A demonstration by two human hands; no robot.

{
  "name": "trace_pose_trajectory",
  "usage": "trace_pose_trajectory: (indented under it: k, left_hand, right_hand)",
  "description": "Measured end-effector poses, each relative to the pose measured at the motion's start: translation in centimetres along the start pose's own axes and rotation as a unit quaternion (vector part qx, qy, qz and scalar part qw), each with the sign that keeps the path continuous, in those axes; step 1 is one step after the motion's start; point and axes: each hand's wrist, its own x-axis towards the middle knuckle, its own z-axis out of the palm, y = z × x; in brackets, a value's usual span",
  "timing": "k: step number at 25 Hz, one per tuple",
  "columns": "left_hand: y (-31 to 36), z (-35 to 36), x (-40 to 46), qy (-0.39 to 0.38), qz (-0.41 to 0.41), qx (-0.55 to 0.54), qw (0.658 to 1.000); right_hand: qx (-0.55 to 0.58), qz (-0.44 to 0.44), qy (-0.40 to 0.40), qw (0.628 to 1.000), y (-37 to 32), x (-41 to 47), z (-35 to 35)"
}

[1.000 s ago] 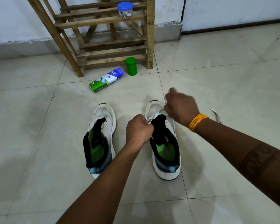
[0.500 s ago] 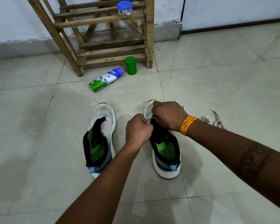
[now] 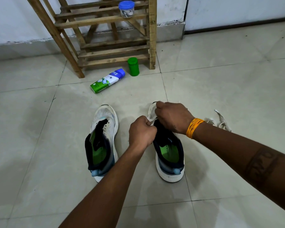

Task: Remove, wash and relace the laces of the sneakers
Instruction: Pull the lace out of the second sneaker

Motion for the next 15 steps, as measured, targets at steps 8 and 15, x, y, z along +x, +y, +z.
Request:
trace_pose_trajectory:
  k: [8,15]
  left_hand:
    - [-0.4,0.0,0.0,0.007,-0.012,-0.029,0.999]
    - [-0.6,0.0,-0.1,0.009,-0.013,-0.029,0.999]
  right_hand:
    - [0.089,0.023,-0.009,0.996,2.3,-0.4,-1.3]
    - [0.045,0.123,0.049,0.99,2.9,0.7,0.2]
